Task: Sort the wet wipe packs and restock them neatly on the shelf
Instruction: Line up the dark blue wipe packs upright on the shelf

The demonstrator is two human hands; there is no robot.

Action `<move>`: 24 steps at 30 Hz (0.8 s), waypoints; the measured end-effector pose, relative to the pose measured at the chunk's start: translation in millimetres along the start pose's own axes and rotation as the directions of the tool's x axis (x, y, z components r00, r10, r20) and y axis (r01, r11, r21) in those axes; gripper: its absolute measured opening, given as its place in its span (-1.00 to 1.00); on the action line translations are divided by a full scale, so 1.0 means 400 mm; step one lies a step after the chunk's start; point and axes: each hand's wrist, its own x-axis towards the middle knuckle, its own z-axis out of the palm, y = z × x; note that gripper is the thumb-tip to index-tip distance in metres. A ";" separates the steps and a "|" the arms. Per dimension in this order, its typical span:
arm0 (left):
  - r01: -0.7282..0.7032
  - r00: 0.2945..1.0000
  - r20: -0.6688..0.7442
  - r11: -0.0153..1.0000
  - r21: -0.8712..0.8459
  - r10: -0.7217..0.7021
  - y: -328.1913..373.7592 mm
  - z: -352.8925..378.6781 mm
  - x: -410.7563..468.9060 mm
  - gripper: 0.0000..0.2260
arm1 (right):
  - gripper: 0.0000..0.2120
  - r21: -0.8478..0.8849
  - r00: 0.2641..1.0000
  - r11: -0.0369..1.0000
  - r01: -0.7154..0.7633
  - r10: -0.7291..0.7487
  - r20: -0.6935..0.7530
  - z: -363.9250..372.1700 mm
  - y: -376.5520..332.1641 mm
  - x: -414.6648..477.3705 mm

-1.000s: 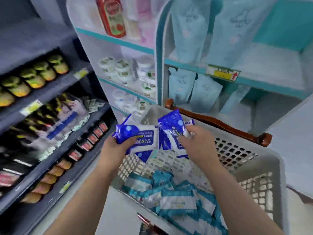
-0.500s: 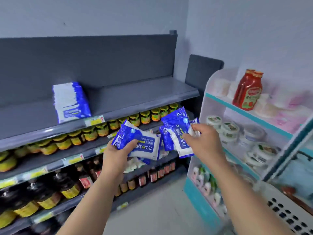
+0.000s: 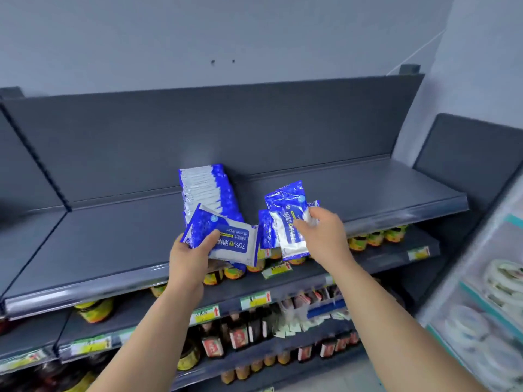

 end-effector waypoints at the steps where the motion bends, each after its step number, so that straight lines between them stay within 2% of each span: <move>1: 0.007 1.000 -0.015 1.000 -0.003 -0.007 -0.003 -0.001 0.028 -0.79 | -0.62 -0.003 1.000 1.000 -0.014 0.014 0.018 0.028 0.008 0.034; 5: 0.020 0.997 -0.072 0.999 -0.038 -0.023 -0.011 -0.004 0.129 -0.74 | -0.64 -0.055 0.993 0.996 -0.069 0.074 0.087 0.122 0.052 0.166; 8: 0.039 0.995 -0.084 0.997 -0.064 -0.044 -0.016 0.003 0.186 -0.75 | -0.76 -0.088 0.978 0.987 -0.137 0.149 0.149 0.170 0.095 0.256; 12: 0.040 0.993 -0.105 0.997 -0.070 -0.047 -0.036 0.013 0.240 -0.76 | -0.91 -0.171 0.944 0.974 -0.150 0.192 0.267 0.202 0.130 0.336; 14: 0.046 0.993 -0.104 0.995 -0.093 -0.056 -0.046 0.016 0.251 -0.73 | -0.66 -0.228 0.922 0.963 -0.145 0.215 0.323 0.213 0.141 0.356; 16: 0.046 0.994 -0.090 0.994 -0.104 -0.055 -0.050 0.018 0.256 -0.68 | -0.50 -0.312 0.927 0.950 -0.032 0.145 0.347 0.225 0.139 0.368; 17: 0.041 0.995 -0.087 0.994 -0.104 -0.051 -0.050 0.019 0.259 -0.68 | -0.50 -0.302 0.928 0.952 0.043 0.074 0.364 0.231 0.127 0.371; 19: 0.032 0.996 -0.079 0.993 -0.111 -0.041 -0.052 0.022 0.264 -0.69 | -0.57 -0.173 0.894 0.976 0.134 -0.044 0.445 0.247 0.088 0.373; 22: 0.026 0.999 -0.045 0.993 -0.112 -0.031 -0.053 0.027 0.270 -0.69 | -0.62 0.089 0.789 0.996 0.022 -0.072 0.611 0.281 0.030 0.370; 24: 0.023 0.999 -0.029 0.995 -0.101 -0.026 -0.053 0.026 0.273 -0.69 | -0.64 0.117 0.754 0.993 -0.032 -0.053 0.655 0.302 0.013 0.369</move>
